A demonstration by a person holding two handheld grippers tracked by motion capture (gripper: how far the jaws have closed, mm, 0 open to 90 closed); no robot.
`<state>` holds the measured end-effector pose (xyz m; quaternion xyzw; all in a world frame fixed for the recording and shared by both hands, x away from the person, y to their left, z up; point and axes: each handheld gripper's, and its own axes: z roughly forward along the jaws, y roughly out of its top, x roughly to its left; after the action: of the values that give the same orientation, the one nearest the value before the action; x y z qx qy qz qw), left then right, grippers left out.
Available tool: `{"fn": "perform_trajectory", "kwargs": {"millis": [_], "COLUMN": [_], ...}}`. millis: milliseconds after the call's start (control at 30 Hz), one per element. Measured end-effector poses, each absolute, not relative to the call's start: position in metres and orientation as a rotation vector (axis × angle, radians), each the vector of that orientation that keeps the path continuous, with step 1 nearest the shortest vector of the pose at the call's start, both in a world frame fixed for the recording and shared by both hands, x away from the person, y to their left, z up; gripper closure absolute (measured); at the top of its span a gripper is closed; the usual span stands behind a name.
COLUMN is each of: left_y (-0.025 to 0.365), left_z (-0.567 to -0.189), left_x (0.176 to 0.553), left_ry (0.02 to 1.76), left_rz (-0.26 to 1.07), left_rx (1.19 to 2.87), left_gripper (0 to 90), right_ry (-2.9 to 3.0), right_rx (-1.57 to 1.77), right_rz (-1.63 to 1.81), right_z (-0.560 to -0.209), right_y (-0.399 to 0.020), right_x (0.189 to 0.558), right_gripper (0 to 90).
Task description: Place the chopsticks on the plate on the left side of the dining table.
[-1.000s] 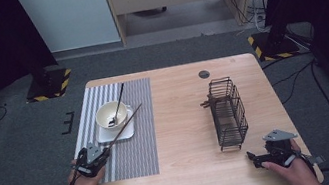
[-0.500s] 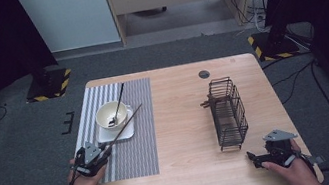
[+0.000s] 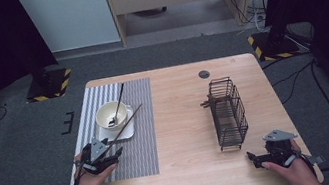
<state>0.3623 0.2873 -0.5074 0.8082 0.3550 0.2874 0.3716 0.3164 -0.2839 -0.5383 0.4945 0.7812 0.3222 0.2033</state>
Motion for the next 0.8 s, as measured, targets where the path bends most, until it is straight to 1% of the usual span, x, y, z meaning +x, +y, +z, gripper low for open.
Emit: {"fn": "perform_trajectory", "kwargs": {"millis": [100,200,333,600,800], "left_y": [0.282,0.273,0.257,0.225,0.205], "left_z": [-0.508,-0.506,-0.503,-0.490,-0.482], "left_x": [0.363,0.363,0.365,0.368,0.371], "left_ry": [0.892,0.863,0.834,0.777,0.737], "left_rz": [0.729,0.706,0.665,0.640,0.637], "left_rx": [2.078,2.085,2.092,2.069,2.057], "left_gripper": [24.0,20.0,18.3,13.8,13.2], "right_ry": [2.180,2.180,2.180,2.179,2.179], "right_rx": [1.380,1.379,1.377,1.380,1.381], "right_rz": [0.899,0.900,0.899,0.899,0.900], "right_z": [-0.538,-0.538,-0.538,-0.538,-0.538], "right_y": [-0.284,-0.284,-0.284,-0.284,-0.284], "right_x": [0.316,0.316,0.316,0.316,0.316], "right_gripper": [0.2,0.2,0.2,0.2,0.2]}}
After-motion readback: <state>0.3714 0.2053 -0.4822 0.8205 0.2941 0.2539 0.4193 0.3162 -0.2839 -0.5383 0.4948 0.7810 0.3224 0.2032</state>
